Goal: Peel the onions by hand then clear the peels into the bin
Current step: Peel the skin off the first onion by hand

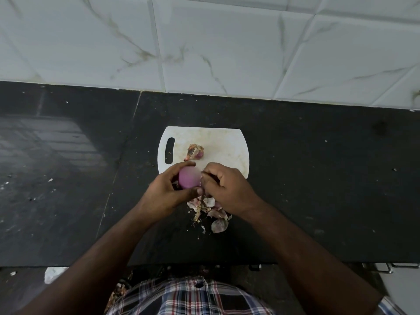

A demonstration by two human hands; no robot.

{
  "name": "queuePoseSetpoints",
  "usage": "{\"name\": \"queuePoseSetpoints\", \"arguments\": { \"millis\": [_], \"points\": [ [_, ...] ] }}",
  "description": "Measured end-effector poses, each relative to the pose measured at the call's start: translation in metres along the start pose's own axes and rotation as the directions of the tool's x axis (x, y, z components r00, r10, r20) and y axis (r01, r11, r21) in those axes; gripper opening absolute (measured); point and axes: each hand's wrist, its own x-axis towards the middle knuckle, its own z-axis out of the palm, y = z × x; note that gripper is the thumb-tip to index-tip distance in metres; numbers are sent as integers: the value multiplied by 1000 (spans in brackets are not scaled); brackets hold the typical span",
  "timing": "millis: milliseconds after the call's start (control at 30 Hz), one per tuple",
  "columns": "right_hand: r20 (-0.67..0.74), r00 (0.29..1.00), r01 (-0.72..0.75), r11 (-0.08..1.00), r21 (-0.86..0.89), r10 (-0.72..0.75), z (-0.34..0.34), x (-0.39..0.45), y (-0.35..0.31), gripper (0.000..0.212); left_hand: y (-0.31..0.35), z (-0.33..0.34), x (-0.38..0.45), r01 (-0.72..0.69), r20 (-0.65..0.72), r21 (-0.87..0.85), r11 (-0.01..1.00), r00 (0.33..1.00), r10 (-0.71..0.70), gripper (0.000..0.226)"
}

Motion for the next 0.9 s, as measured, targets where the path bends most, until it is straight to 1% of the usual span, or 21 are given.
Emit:
{"name": "queuePoseSetpoints", "arguments": {
  "millis": [67, 100, 167, 200, 233, 300, 367, 467, 500, 533, 567, 600, 667, 700, 733, 800, 900],
  "points": [
    [-59, 997, -53, 995, 79, 58, -3, 1, 4, 8, -1, -2, 0, 20, -4, -20, 1000, 1000, -20, 70],
    [-65, 992, -97, 988, 119, 105, -4, 2, 6, 13, -1, -2, 0, 31, 4, -54, 998, 1000, -30, 69],
    [-10, 986, -163, 964, 212, 169, -3, 2, 8, 27, -1, 0, 0, 38, 23, -96, 995, 999, -36, 68],
    [8, 982, -182, 948, 261, 186, -1, 2, 7, 29, -1, 1, 0, 31, 27, -92, 995, 999, -29, 69],
    [-4, 980, -189, 936, 297, 199, 3, 2, 5, 27, 0, 3, 1, 21, 29, -79, 997, 999, -18, 70],
    [-101, 970, -178, 930, 322, 220, 10, 1, 3, 20, 0, 4, 1, 6, 21, -51, 999, 1000, -5, 70],
    [-201, 954, -164, 950, 265, 221, 16, 0, -1, 13, 0, 4, 1, -5, 6, -35, 999, 1000, 5, 69],
    [-308, 941, -134, 990, 31, 137, 22, -2, -7, 8, 1, 5, -1, -27, -6, -9, 1000, 1000, 27, 69],
    [-311, 943, -132, 991, -19, 120, 23, -2, -9, 8, 1, 4, -1, -28, -5, -22, 999, 1000, 28, 68],
    [-299, 946, -143, 989, -31, 128, 23, -2, -9, 9, 1, 4, -2, -25, 4, -53, 998, 1000, 26, 66],
    [-274, 946, -178, 984, 1, 171, 23, 0, -10, 11, 1, 3, -3, -21, 20, -91, 996, 1000, 22, 65],
    [-243, 939, -232, 970, 72, 243, 23, 2, -10, 13, 1, 2, -5, -15, 39, -133, 991, 999, 20, 64],
    [-194, 901, -349, 914, 205, 388, 21, 5, -8, 17, 2, 1, -8, -1, 70, -239, 971, 997, 18, 63],
    [-181, 887, -378, 894, 240, 424, 19, 5, -7, 17, 3, 1, -9, 9, 80, -281, 960, 997, 14, 63],
    [-165, 889, -379, 888, 261, 428, 16, 3, -6, 18, 2, 1, -9, 18, 90, -306, 952, 996, 10, 65],
    [-129, 922, -315, 902, 294, 364, 8, -1, -5, 18, 1, 0, -10, 45, 110, -332, 942, 994, -8, 70],
    [-119, 962, -195, 922, 334, 246, -7, -6, -9, 33, 0, -3, -10, 99, 123, -396, 913, 991, -54, 71]
  ]
}}
